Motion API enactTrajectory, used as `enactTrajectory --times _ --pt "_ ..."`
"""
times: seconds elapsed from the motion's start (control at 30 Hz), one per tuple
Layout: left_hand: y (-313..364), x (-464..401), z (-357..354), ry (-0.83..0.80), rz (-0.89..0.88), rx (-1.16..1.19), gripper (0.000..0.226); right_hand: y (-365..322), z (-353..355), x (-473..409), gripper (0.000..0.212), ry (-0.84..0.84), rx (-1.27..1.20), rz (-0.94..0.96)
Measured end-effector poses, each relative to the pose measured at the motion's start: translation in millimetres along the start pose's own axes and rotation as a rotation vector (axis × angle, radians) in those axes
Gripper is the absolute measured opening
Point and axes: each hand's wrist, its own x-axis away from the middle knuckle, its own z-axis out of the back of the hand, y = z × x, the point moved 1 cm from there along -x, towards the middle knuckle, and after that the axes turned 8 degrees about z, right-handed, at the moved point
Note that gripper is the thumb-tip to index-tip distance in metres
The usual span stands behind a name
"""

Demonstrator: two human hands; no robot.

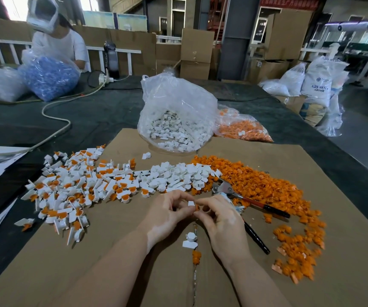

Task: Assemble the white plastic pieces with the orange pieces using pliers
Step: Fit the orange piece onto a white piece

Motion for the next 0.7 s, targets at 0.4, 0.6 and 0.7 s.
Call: enactTrajectory --times 0.4,0.6,0.7 --pt "3.5 1.8 -0.4 0.015 0.020 0.007 0.010 2.0 -1.8 1.1 0.018 0.004 0.021 0.013" --pt "6.9 3.2 -1.3 0.013 0.055 0.081 0.009 3.2 8.5 -2.4 0.030 0.128 0.417 -0.030" --pt "8.8 2.9 -1.7 0.025 0.063 0.082 0.008 8.4 23.6 -8.6 0.042 -0.010 0.624 -0.285"
